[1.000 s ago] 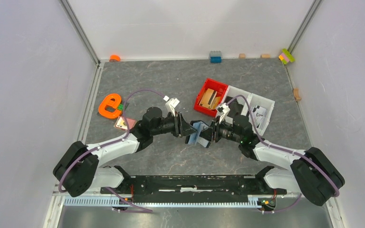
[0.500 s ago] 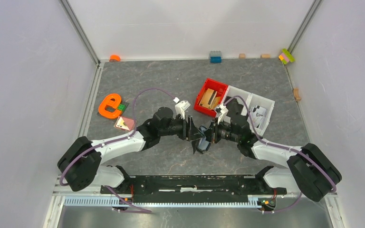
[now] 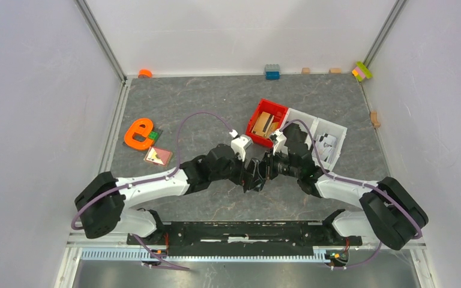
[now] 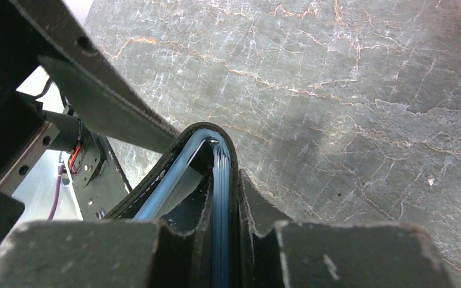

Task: Take the credit cards out of the card holder
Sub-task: Remove the credit card from the card holder.

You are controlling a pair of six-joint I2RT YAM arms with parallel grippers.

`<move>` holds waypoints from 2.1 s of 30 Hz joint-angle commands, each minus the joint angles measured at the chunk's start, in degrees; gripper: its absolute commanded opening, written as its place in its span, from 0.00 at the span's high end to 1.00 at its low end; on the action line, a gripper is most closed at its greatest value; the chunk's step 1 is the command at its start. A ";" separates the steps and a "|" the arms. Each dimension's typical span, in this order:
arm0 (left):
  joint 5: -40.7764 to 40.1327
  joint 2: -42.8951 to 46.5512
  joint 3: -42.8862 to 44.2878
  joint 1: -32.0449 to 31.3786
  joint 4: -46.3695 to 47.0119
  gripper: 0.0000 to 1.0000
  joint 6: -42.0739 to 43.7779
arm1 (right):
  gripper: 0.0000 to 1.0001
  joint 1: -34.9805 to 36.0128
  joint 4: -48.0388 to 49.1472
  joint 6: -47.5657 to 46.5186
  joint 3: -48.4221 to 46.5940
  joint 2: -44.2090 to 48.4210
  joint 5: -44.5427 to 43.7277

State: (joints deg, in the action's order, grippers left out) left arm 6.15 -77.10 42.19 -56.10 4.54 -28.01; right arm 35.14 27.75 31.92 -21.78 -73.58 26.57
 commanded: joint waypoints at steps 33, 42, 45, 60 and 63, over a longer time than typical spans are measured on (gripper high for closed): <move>-22.08 -1.42 8.06 -5.24 -12.94 0.88 6.58 | 0.95 0.02 -0.48 0.12 -3.45 0.63 -0.99; -3.97 2.25 2.77 5.20 -6.63 0.98 0.33 | 0.56 -0.03 -3.56 -2.27 -4.09 2.34 -3.92; 0.66 3.78 0.66 8.21 -4.80 0.98 -1.77 | 0.39 -0.07 -6.56 -4.05 -4.53 4.73 -7.78; 14.57 3.94 -3.63 16.54 4.74 0.98 -8.66 | 0.40 -0.07 1.45 -6.97 0.75 17.83 -5.05; 18.95 5.59 -5.95 16.89 10.69 0.98 -9.61 | 0.44 -0.07 5.55 -4.33 0.49 14.58 1.45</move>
State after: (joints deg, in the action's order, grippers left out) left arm 16.75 -74.08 38.11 -39.75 4.82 -34.11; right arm 35.03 24.86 25.74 -21.63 -56.12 18.13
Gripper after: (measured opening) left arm 0.081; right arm 0.584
